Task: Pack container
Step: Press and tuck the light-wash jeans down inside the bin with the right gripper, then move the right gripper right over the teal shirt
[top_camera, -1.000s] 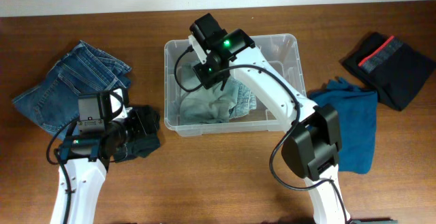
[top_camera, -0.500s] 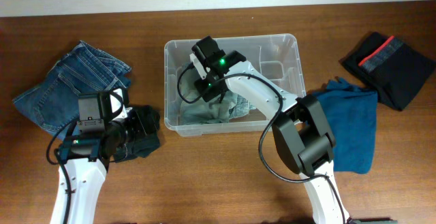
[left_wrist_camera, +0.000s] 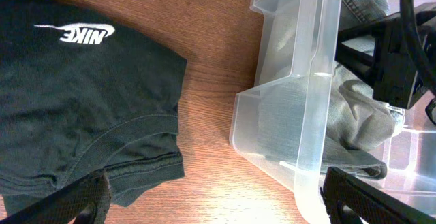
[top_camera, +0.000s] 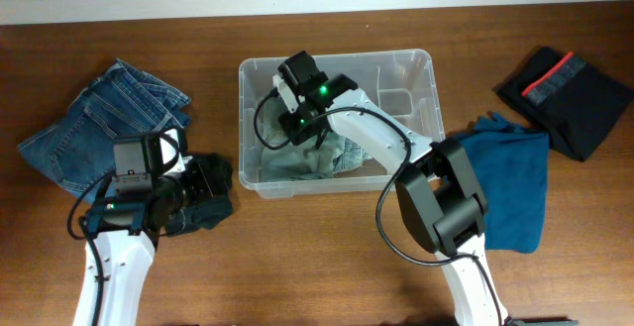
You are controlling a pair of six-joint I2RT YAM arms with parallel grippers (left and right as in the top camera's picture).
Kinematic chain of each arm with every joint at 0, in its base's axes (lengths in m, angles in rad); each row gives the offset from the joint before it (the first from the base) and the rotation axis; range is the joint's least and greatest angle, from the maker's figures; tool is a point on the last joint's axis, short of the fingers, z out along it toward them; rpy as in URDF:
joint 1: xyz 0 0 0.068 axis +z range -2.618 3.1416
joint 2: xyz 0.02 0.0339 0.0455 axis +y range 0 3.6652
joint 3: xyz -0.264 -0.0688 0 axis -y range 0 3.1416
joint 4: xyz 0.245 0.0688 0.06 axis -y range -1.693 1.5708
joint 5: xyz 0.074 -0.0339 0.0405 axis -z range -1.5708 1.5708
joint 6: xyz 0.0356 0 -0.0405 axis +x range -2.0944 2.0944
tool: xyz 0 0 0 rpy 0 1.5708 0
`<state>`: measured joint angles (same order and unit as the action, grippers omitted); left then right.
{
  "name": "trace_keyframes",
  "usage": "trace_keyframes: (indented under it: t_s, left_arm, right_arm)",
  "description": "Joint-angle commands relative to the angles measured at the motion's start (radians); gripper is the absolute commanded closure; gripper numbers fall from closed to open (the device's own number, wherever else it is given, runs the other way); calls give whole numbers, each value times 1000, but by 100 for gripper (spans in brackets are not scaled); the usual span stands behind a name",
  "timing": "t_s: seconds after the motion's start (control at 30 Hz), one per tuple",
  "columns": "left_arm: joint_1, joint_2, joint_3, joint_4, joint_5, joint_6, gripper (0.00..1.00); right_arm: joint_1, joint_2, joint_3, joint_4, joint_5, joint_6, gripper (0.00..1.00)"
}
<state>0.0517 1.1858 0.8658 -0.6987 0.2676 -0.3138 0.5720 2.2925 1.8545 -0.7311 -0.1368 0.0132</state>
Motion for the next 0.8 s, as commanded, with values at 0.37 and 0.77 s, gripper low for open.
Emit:
trace_keyframes:
  t_s: [0.37, 0.77]
  left_arm:
    - [-3, 0, 4, 1, -6, 16, 1]
    - [-3, -1, 4, 1, -6, 16, 1]
  right_arm:
    - [-16, 27, -8, 1, -96, -6, 96]
    - [-82, -268, 199, -287, -87, -9, 90]
